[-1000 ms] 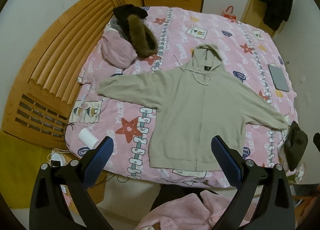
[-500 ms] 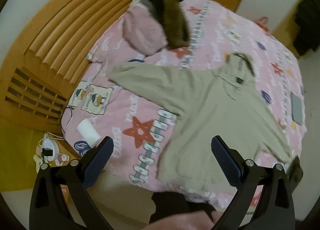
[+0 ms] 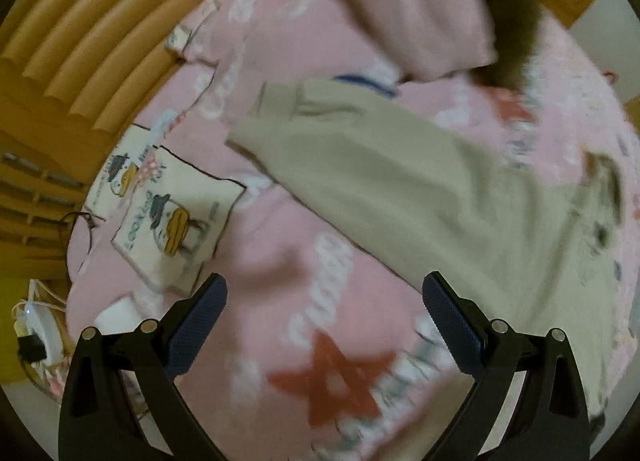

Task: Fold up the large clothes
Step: 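Lower the left tool to the hoodie sleeve cuff and grasp it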

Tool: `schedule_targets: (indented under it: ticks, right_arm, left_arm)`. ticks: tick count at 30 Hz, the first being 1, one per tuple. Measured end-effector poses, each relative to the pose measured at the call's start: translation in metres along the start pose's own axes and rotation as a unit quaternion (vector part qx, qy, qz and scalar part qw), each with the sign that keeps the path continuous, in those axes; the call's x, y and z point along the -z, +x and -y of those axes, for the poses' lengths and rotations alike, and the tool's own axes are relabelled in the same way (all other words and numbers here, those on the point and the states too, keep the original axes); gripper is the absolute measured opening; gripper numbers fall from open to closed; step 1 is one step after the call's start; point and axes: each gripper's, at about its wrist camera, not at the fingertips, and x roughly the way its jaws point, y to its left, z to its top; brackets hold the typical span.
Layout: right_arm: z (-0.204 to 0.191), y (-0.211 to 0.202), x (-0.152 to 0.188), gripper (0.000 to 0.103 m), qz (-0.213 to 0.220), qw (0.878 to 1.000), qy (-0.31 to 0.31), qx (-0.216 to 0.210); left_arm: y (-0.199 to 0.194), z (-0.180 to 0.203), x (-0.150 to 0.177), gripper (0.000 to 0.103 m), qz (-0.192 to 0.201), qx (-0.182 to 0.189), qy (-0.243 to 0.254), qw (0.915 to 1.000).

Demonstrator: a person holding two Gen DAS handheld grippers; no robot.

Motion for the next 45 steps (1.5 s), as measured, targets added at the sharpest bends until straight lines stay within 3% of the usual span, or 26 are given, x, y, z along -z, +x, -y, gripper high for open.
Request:
schedule_targets:
  ticks: [4, 7, 14, 18, 19, 21, 22, 23, 25, 26, 27, 29, 31, 35, 39, 45]
  right_arm:
    - [-0.011, 0.063, 0.028, 0.096, -0.023, 1.0, 0.01, 0.002]
    - [-0.019, 0.088, 0.047, 0.096, -0.031, 0.999, 0.009, 0.001]
    - [-0.031, 0.111, 0.081, 0.096, -0.058, 0.998, 0.01, -0.008]
    - [-0.039, 0.113, 0.088, 0.096, -0.045, 0.999, -0.004, -0.024]
    - [-0.043, 0.115, 0.089, 0.096, -0.043, 0.999, -0.01, -0.02]
    - [-0.047, 0.117, 0.09, 0.096, -0.038, 0.999, -0.014, -0.029]
    - [-0.048, 0.118, 0.09, 0.093, -0.037, 0.999, -0.014, -0.032]
    - [-0.05, 0.119, 0.09, 0.083, -0.035, 0.999, -0.015, -0.039]
    - [-0.054, 0.123, 0.09, 0.07, -0.042, 0.998, -0.009, -0.043]
    - [-0.054, 0.126, 0.09, 0.056, -0.046, 0.998, -0.001, -0.052]
    - [-0.054, 0.13, 0.091, 0.04, -0.054, 0.996, 0.008, -0.065]
    - [-0.055, 0.14, 0.092, 0.034, -0.07, 0.994, 0.021, -0.077]
    - [-0.057, 0.153, 0.095, 0.018, -0.072, 0.994, 0.02, -0.076]
    - [-0.057, 0.186, 0.107, 0.008, -0.078, 0.993, 0.03, -0.083]
    - [-0.055, 0.222, 0.122, 0.003, -0.102, 0.99, 0.038, -0.092]
    - [-0.047, 0.272, 0.154, 0.002, -0.15, 0.979, 0.084, -0.107]
  left_arm:
    - [0.075, -0.02, -0.022, 0.095, -0.026, 0.009, -0.035, 0.999]
    - [0.106, -0.028, -0.034, 0.095, -0.025, 0.016, -0.044, 0.9986]
    - [0.158, -0.051, -0.05, 0.095, -0.044, 0.056, -0.071, 0.9949]
    - [0.165, -0.056, -0.059, 0.095, -0.045, 0.07, -0.088, 0.9926]
    - [0.163, -0.054, -0.062, 0.093, -0.044, 0.067, -0.088, 0.9929]
    - [0.156, -0.046, -0.065, 0.077, -0.04, 0.06, -0.078, 0.9943]
    - [0.151, -0.039, -0.066, 0.063, -0.04, 0.058, -0.066, 0.9953]
    - [0.147, -0.033, -0.066, 0.036, -0.038, 0.064, -0.056, 0.9957]
    - [0.141, -0.023, -0.066, 0.023, -0.04, 0.055, -0.042, 0.9968]
    - [0.132, -0.017, -0.065, 0.013, -0.025, 0.041, -0.032, 0.9983]
    - [0.127, -0.013, -0.064, 0.01, -0.02, 0.041, -0.025, 0.9986]
    - [0.11, -0.003, -0.059, 0.009, 0.001, 0.04, -0.02, 0.999]
    - [0.093, 0.007, -0.052, 0.009, 0.02, 0.037, -0.012, 0.9991]
    - [0.042, 0.042, -0.032, 0.009, 0.065, 0.055, 0.008, 0.9963]
    - [-0.001, 0.069, -0.026, 0.009, 0.108, 0.095, 0.01, 0.9896]
    - [-0.063, 0.117, 0.016, 0.008, 0.165, 0.157, 0.045, 0.9728]
